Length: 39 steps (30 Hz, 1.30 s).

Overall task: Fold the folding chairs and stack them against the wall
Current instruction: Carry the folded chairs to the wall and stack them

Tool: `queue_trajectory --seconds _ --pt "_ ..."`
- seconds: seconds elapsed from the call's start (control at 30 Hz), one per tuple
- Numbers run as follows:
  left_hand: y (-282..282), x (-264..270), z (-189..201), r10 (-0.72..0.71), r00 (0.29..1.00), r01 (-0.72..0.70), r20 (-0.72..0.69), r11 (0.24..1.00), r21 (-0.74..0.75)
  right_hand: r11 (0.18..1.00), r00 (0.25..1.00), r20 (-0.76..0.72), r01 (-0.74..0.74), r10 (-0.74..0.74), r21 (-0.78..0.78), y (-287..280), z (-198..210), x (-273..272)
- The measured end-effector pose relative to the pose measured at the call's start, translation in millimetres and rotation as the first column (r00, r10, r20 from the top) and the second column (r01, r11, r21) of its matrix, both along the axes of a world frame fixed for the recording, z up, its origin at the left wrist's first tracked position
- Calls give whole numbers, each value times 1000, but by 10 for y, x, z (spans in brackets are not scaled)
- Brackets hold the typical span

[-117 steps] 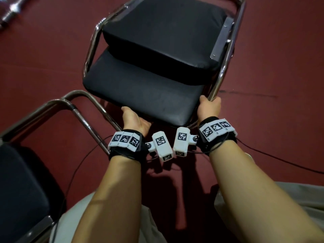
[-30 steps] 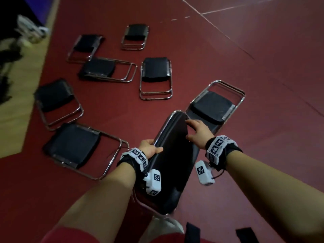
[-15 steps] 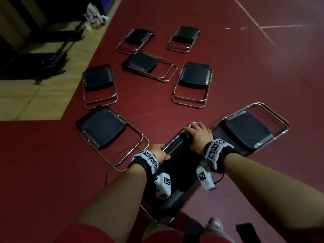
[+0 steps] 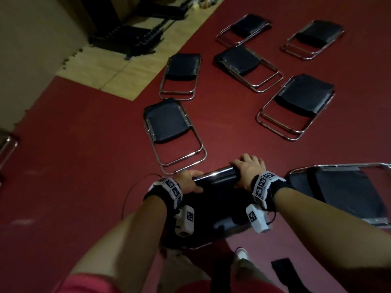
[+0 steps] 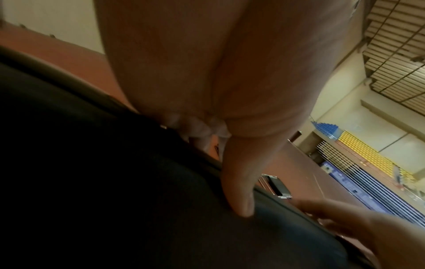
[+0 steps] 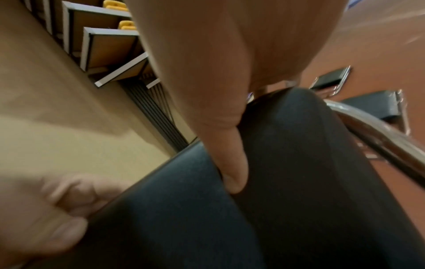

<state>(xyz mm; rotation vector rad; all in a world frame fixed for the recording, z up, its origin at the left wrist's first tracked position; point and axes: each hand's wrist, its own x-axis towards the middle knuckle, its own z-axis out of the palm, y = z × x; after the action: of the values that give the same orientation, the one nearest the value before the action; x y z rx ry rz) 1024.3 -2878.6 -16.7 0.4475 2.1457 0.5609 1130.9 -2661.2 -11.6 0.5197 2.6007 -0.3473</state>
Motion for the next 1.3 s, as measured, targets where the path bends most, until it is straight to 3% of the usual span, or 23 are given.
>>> queue_trajectory --seconds 0.27,0.37,0.57,0.7,0.97,1.17,1.3 --pt "-423 453 142 184 951 -221 -248 967 -129 996 997 -72 8 -14 -84 69 -87 269" --pt "-605 568 87 285 908 -327 -306 941 -93 995 991 -127 21 -33 -94 54 -139 398" --pt "-1063 812 -174 564 802 -555 -197 826 104 989 981 -153 107 -121 -98 -14 -166 618" --pt "-1262 1066 -256 732 681 -701 -36 664 260 984 966 -198 156 -169 -84 -30 -216 788" --pt "-1390 1320 -502 832 534 -818 153 462 343 919 897 -265 283 -355 -275 56 -390 998" --pt "-1338 1168 -528 841 527 -826 124 471 310 822 842 -285 278 -457 -496 245 -483 968" --pt "-1207 1022 -481 851 515 -827 106 460 324 694 777 -225 341 -588 -634 376 -549 817"
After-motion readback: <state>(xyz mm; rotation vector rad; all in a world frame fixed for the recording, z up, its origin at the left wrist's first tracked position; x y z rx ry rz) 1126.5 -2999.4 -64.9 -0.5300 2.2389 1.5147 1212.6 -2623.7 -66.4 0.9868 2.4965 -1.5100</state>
